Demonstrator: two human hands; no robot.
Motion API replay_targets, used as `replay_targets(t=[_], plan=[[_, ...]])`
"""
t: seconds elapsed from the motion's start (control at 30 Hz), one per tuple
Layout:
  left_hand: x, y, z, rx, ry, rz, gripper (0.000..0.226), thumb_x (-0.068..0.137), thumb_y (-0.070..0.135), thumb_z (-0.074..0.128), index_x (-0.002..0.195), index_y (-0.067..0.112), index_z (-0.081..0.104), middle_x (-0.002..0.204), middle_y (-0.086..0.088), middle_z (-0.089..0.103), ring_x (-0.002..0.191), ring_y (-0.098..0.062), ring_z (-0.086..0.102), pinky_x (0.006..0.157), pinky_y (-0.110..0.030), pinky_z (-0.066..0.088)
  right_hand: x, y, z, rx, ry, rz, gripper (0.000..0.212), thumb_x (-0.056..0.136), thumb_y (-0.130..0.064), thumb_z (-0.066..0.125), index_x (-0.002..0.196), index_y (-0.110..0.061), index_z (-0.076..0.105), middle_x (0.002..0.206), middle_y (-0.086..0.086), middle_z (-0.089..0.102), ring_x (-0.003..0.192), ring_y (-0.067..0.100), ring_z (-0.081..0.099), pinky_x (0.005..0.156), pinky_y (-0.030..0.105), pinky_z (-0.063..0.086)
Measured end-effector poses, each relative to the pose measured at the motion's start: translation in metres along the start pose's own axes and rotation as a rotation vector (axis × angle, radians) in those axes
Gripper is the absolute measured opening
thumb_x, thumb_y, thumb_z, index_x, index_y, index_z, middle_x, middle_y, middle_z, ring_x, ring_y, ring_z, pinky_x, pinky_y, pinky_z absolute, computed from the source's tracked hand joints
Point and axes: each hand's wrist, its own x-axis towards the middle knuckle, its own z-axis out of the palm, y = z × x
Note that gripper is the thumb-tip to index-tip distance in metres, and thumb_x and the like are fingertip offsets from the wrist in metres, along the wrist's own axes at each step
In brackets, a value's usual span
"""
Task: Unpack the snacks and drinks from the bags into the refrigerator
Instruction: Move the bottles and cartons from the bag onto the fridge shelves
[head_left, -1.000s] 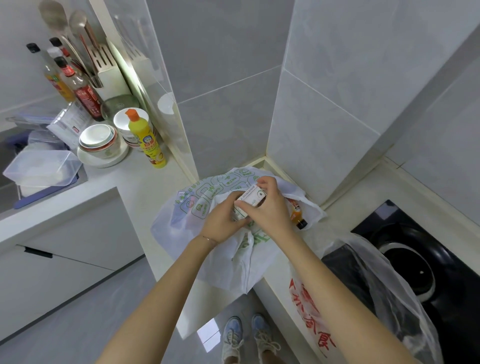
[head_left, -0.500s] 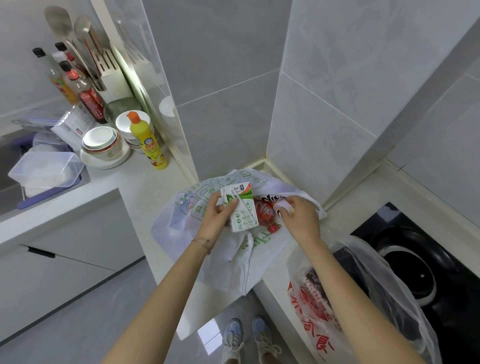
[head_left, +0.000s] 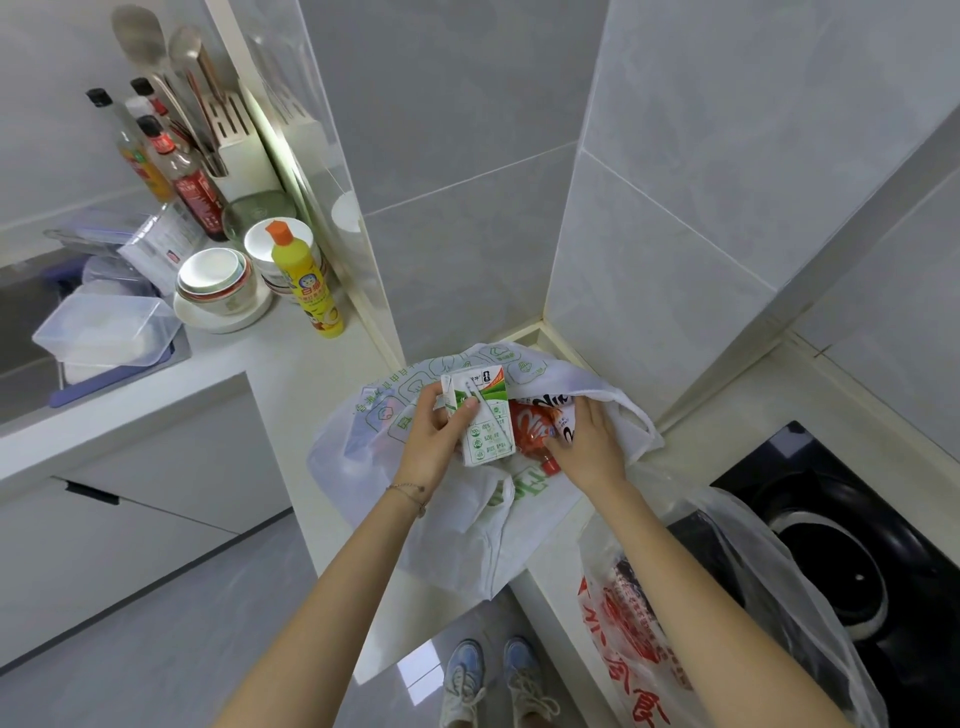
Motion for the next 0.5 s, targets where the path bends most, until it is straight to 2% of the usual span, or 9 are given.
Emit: replay_targets(t=[0.17,0.27,0.4,0.5], plan=[[0.01,0.004,0.005,-0.034,0.009,-0.016,0.021,0.097,0.022,0.055,0.115,0.015,0.047,0.1,-0.001,0.07,0.085,-0.008,0.071,0.066,-0.019,0.054,0.008,0.001,0.0,-0.067,0.045,-0.054,0.081,0.088,-0.03,0.066,0.15,-0.006,0.02,0.156,0.015,0.022,0.146,0.03,0.014,0.119,0.04,0.017],[0.02,0.006,0.012,-0.042,-0.003,-0.051,0.014,0.098,0.025,0.053,0.109,0.021,0.046,0.101,-0.001,0.069,0.09,-0.015,0.069,0.069,-0.021,0.055,0.015,0.007,-0.002,-0.116,-0.001,-0.054,0.085,0.086,-0.036,0.068,0.151,-0.009,0.019,0.157,0.013,0.02,0.146,0.029,0.012,0.119,0.039,0.016],[0.029,0.008,0.02,-0.035,-0.023,-0.033,0.019,0.098,0.024,0.053,0.114,0.017,0.044,0.109,-0.008,0.068,0.091,-0.014,0.068,0.068,-0.019,0.055,0.023,0.01,-0.005,-0.111,-0.039,-0.065,0.091,0.083,-0.036,0.072,0.152,-0.01,0.017,0.159,0.01,0.018,0.147,0.028,0.011,0.119,0.038,0.015],[0.032,0.009,0.023,-0.038,-0.028,-0.039,0.018,0.099,0.024,0.052,0.113,0.017,0.043,0.11,-0.009,0.066,0.09,-0.013,0.068,0.066,-0.018,0.054,0.025,0.007,-0.007,-0.18,-0.034,-0.033,0.088,0.084,-0.036,0.07,0.151,-0.011,0.019,0.156,0.012,0.021,0.145,0.03,0.014,0.118,0.039,0.015]])
